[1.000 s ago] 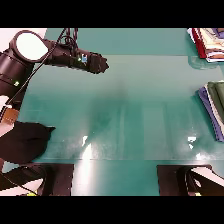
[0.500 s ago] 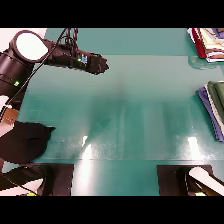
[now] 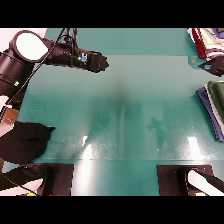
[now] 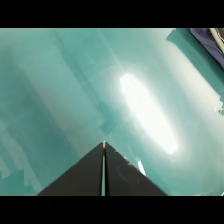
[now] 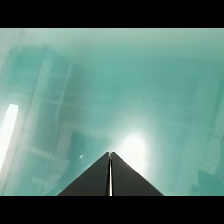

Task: Fold the shirts.

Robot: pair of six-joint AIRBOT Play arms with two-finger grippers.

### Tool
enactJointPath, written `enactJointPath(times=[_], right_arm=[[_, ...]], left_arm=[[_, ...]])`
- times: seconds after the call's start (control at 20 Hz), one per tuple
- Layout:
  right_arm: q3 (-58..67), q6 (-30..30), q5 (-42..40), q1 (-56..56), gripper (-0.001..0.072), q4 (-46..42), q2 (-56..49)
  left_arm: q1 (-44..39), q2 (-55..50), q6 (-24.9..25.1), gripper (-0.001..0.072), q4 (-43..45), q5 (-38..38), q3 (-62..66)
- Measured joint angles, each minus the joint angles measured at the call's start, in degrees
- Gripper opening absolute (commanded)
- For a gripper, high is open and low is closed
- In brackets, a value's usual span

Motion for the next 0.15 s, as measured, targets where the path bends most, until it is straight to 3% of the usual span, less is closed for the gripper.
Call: enactJointPath(times=[0.15], right_arm=[[0.0, -0.26, -0.09, 2.78, 0.0016, 0.15, 0.0]], left_arm=[[0.0, 0.0, -0.02, 0.0028, 0.0, 0.28, 0.0]])
